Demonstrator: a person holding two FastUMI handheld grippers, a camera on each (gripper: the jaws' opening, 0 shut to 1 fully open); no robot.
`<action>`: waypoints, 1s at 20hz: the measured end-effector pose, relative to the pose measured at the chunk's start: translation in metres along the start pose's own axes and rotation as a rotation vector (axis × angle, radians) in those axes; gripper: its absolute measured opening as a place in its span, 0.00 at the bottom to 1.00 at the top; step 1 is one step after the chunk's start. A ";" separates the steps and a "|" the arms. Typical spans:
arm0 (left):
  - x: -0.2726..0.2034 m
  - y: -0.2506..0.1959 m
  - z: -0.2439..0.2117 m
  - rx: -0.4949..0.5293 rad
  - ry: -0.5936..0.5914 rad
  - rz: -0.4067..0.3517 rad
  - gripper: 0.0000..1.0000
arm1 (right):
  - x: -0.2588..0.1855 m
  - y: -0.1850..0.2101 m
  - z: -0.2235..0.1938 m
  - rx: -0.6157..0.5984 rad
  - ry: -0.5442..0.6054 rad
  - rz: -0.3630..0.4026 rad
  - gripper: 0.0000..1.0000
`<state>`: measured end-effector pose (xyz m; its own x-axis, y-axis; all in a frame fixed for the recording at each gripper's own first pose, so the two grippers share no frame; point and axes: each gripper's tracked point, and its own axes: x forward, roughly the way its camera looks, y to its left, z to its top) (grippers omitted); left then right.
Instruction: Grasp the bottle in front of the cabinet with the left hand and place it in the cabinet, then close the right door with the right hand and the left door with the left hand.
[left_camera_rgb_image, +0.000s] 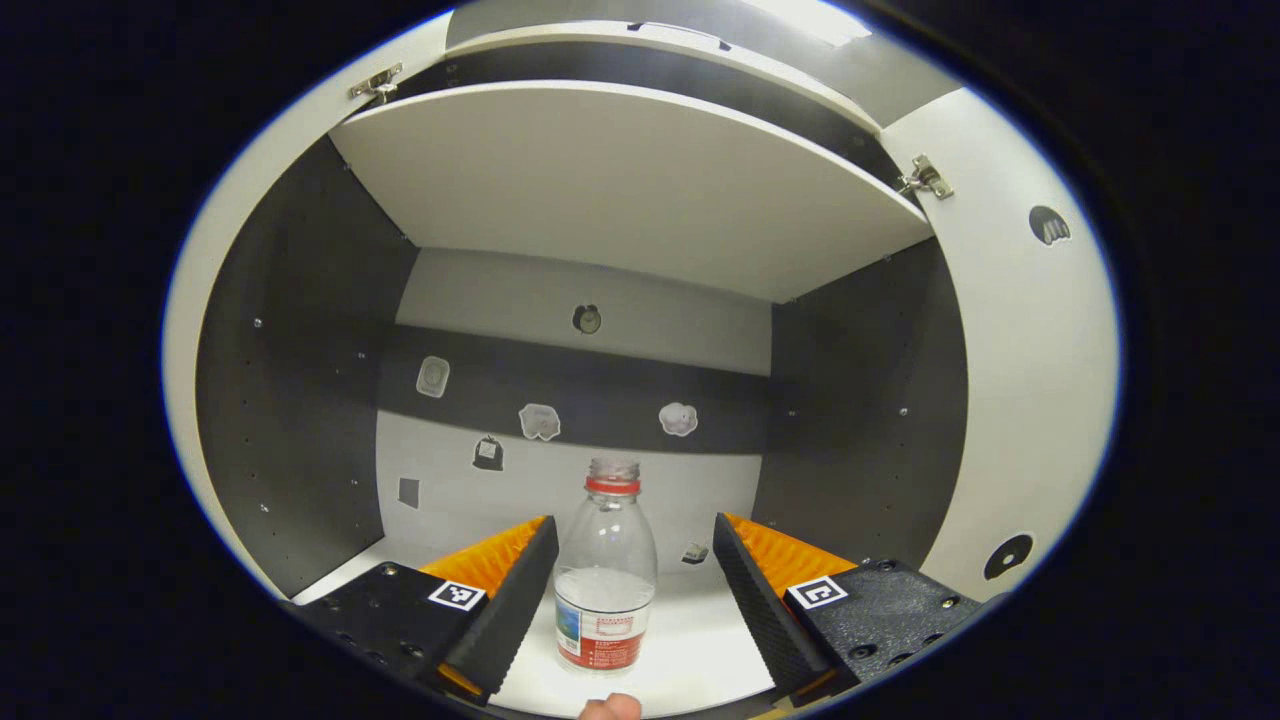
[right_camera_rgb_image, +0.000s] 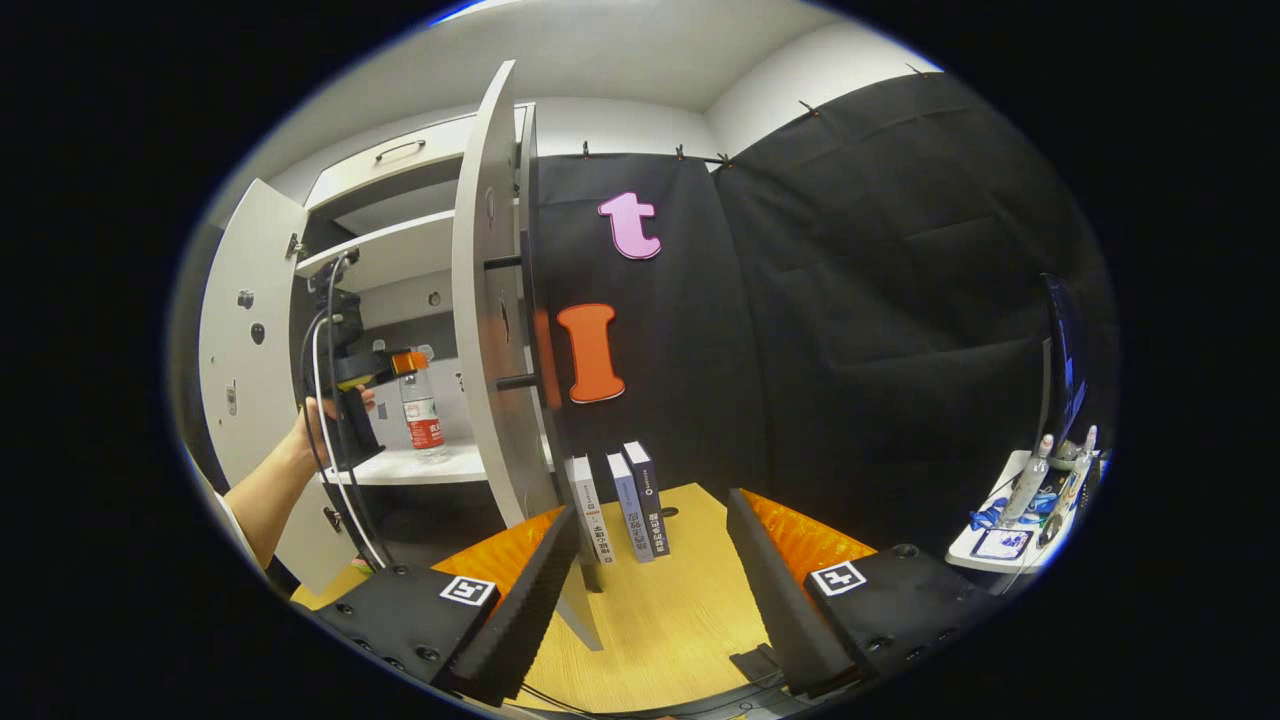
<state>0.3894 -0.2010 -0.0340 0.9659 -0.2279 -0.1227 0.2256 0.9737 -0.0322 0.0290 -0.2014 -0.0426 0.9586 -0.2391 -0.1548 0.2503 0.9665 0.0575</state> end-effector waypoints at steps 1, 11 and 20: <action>-0.009 -0.003 0.006 -0.003 -0.007 -0.003 0.95 | 0.000 0.001 0.001 0.000 0.001 0.010 0.98; -0.123 -0.011 0.057 0.034 -0.079 0.083 0.92 | -0.007 0.009 0.004 0.003 0.004 0.187 0.98; -0.216 -0.019 0.036 0.004 -0.053 0.171 0.94 | -0.013 0.020 0.007 -0.014 0.023 0.373 0.98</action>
<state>0.1807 -0.1696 0.0290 0.9956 -0.0583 -0.0737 0.0576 0.9983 -0.0113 0.0230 -0.1798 -0.0323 0.9801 0.1318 -0.1483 -0.1175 0.9879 0.1009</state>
